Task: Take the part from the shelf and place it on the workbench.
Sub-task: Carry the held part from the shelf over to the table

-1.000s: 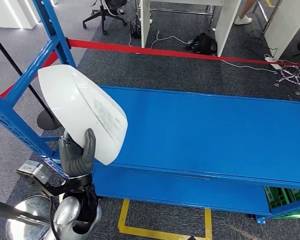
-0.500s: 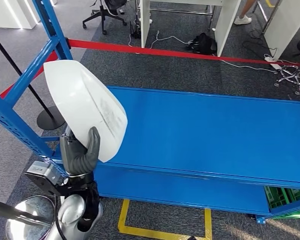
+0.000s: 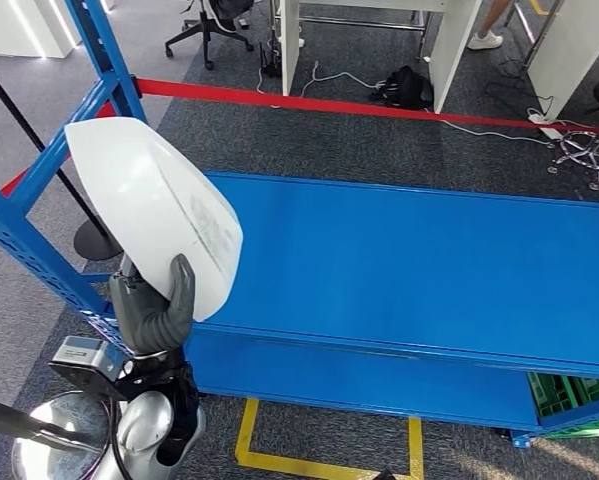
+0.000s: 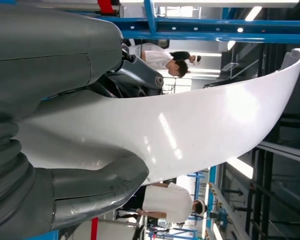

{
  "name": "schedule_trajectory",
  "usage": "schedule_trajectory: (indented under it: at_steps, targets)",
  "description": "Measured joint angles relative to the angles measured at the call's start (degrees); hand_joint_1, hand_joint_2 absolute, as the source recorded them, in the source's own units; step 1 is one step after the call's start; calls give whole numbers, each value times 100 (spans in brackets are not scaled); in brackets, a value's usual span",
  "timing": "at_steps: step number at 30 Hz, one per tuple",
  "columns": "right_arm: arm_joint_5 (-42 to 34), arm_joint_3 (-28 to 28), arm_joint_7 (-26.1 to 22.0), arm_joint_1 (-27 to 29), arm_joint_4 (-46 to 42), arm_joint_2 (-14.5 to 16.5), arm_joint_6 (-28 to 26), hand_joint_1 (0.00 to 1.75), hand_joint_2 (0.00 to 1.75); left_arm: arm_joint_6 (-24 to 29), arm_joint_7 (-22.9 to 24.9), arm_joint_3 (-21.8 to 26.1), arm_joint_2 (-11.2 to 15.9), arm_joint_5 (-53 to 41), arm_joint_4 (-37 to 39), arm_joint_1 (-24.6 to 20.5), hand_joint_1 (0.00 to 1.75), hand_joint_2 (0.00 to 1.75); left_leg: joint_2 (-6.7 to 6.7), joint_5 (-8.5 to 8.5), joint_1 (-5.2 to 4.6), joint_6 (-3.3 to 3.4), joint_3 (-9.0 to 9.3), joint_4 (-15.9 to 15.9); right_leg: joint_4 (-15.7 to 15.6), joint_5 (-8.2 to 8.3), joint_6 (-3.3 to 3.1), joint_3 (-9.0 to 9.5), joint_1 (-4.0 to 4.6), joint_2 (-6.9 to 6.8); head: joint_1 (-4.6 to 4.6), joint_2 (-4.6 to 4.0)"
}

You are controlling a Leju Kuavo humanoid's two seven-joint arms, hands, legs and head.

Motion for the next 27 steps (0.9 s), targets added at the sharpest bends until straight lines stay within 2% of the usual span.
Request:
schedule_trajectory:
  at_steps: [6, 8, 10, 12, 16, 19, 27]
  targets:
    - [-79, -12, -614, -26, 0, 15, -529, 0, 175, 369, -276, -48, 42, 51, -465, 56, 175, 175, 0, 0, 0, 0, -1, 0, 0, 0, 0, 0, 0, -2, 0, 0]
    - [-293, -68, -817, -52, 0, 40, -712, 0, 175, 283, -297, -94, 78, 166, -617, 101, 175, 175, 0, 0, 0, 0, -1, 0, 0, -1, 0, 1, 0, -4, 0, 0]
    - [-713, -232, -1103, -86, 0, 56, -611, 0, 175, 121, -300, -126, 114, 261, -704, 159, 175, 175, 0, 0, 0, 0, -2, -1, 0, -1, 0, 0, 0, -4, 1, 0]
    - [-1119, -450, -1683, -110, -2, 67, -380, 0, 175, 8, -300, -132, 144, 237, -764, 212, 175, 175, -1, 0, 0, 0, -3, -1, 0, -1, 0, 0, 0, -3, 0, 0]
    - [-1588, -755, -3282, -181, -9, 117, -87, 0, 175, -19, -300, -129, 202, 28, -925, 344, 175, 175, -1, 0, 0, 0, -4, -1, 0, 0, 0, -2, 0, -2, 1, 0]
    - [-1818, -929, -3988, -260, -19, 159, -51, 0, 175, 6, -300, -126, 239, -56, -1028, 425, 175, 175, -1, 1, 0, 1, -4, -1, 0, 0, 0, -1, 0, -6, 1, 0]
    - [-1922, -1116, -4342, -314, -29, 209, -80, 0, 175, 21, -300, -126, 311, -76, -1156, 498, 175, 175, -1, 1, 0, 1, -5, -1, 0, 0, 0, 0, 0, -6, 1, 0]
